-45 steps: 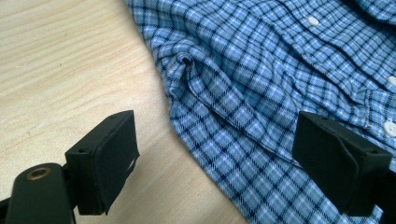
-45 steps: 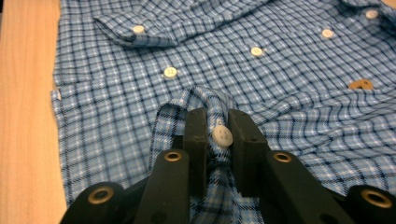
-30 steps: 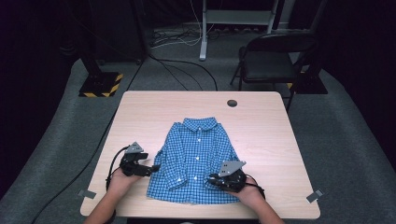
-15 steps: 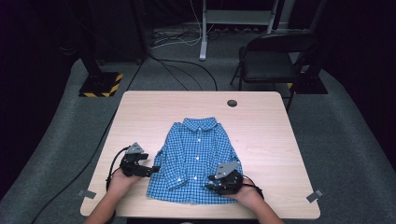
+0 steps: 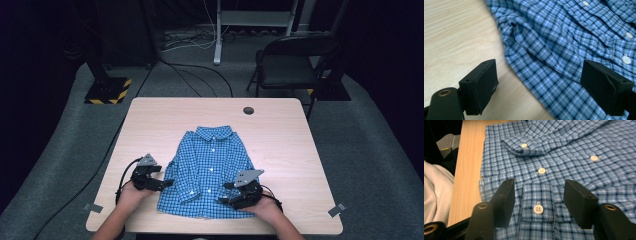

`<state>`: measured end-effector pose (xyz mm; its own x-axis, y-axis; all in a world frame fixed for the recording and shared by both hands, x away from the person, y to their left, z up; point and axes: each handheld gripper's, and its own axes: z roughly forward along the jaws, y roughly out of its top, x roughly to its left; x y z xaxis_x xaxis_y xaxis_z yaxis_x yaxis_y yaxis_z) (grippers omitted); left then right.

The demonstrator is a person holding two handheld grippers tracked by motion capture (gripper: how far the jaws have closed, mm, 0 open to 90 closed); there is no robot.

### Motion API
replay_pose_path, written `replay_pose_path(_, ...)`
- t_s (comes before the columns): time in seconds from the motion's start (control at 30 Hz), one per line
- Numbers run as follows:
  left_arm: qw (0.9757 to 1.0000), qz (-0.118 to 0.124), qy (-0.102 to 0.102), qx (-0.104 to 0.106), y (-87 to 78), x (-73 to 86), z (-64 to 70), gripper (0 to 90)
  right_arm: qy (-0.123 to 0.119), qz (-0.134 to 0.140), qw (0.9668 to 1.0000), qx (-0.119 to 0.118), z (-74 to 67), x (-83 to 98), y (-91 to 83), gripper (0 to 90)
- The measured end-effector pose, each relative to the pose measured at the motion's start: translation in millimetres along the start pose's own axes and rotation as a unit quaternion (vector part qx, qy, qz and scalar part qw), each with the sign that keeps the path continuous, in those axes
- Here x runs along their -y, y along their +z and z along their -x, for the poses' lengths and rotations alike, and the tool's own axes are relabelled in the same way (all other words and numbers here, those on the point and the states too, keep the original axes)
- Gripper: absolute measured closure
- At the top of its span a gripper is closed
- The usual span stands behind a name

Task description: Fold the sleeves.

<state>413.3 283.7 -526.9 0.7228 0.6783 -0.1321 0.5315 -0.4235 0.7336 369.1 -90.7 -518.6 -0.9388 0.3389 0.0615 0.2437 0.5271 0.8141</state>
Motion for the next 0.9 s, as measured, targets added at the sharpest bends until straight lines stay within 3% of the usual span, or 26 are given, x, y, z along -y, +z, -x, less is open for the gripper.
replay_pose_path(0.3, 0.9997, -0.006, 0.017, 0.013, 6.0, -4.4, 8.2, 13.6, 0.026, 0.024, 0.9982, 0.049, 8.2, 5.0, -11.6, 34.3)
replay_pose_path(0.5, 0.9990, -0.011, 0.035, 0.025, 12.8, -7.1, 14.8, 13.1, 0.061, 0.006, 0.9928, 0.103, 18.1, 13.6, -16.3, 32.2)
replay_pose_path(0.63, 0.9981, -0.016, 0.052, 0.031, 17.1, -9.1, 20.2, 12.9, 0.068, -0.015, 0.9888, 0.132, 21.4, 17.7, -16.3, 31.3)
replay_pose_path(0.9, 0.9954, -0.019, 0.087, 0.036, 23.3, -13.0, 29.6, 12.7, 0.077, -0.033, 0.9871, 0.137, 23.5, 23.6, -14.3, 31.0)
